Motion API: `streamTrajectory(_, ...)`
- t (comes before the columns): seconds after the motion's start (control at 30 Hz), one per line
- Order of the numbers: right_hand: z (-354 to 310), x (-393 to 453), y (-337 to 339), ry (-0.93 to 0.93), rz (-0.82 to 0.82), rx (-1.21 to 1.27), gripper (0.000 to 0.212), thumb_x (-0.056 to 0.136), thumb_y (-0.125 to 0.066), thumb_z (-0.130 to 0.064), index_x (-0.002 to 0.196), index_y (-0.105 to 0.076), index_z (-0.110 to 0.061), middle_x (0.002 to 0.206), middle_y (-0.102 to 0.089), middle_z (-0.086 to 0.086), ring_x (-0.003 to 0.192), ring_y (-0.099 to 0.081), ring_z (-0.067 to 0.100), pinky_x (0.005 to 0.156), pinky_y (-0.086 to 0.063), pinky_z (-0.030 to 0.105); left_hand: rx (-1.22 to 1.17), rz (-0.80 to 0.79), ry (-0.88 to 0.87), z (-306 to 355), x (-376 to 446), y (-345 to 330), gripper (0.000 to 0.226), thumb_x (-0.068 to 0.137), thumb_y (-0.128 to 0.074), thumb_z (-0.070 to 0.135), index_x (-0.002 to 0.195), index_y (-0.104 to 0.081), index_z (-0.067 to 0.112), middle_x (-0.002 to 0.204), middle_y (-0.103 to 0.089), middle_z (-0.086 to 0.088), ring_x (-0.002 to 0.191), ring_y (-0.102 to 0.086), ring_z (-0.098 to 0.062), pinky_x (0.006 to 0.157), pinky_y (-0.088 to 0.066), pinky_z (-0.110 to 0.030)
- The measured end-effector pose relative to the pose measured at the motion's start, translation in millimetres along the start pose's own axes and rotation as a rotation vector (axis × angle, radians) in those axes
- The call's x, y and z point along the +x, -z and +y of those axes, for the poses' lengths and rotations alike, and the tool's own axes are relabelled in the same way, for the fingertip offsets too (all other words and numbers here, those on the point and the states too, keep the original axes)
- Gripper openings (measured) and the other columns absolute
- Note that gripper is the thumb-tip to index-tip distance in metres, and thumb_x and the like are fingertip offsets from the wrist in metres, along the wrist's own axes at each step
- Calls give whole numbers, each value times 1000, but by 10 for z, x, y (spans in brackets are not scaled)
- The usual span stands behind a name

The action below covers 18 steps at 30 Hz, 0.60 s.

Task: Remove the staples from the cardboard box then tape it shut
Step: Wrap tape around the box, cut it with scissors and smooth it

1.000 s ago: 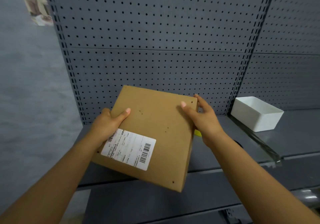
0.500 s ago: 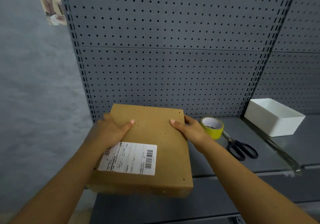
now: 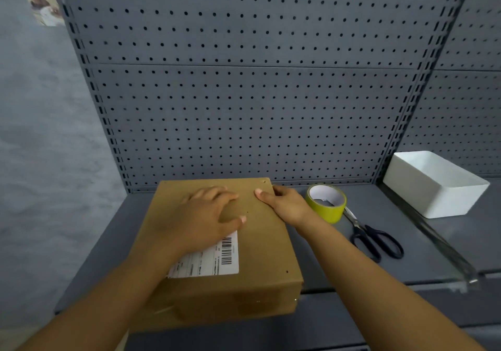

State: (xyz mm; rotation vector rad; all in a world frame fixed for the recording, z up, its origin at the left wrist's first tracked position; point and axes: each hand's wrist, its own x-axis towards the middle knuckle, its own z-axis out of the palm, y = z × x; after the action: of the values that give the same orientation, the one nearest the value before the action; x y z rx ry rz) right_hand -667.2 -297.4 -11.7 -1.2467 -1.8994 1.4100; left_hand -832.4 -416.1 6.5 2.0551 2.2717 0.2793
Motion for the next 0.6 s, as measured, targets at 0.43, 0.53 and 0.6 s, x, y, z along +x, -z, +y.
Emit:
streamTrajectory(0.43,335,-109,991,172,202,-649,38,85,-64,-48,109,-61,-18,112,-64,-2,107,-57,19,96,-43,35,-236,44,-93,500,620,-52,37,95,-46,47,127,-51,30,129,-47,12,124,-40,-11,105,-34,-35)
streamTrajectory(0.53,536,-125,1161,71,91,-951,39,82,-69,-39,118,-59,-27,124,-59,-4,122,-50,19,112,-18,36,-270,33,-109,609,799,-115,33,94,-49,45,124,-54,30,127,-50,9,123,-42,-13,105,-36,-37)
streamTrajectory(0.6,624,-108,1199,98,100,-1025,28,88,-59,-21,114,-61,-28,122,-61,-2,123,-49,18,117,-3,39,-251,27,-110,637,867,-151,31,94,-50,43,121,-56,31,126,-52,9,124,-39,-14,105,-35,-38)
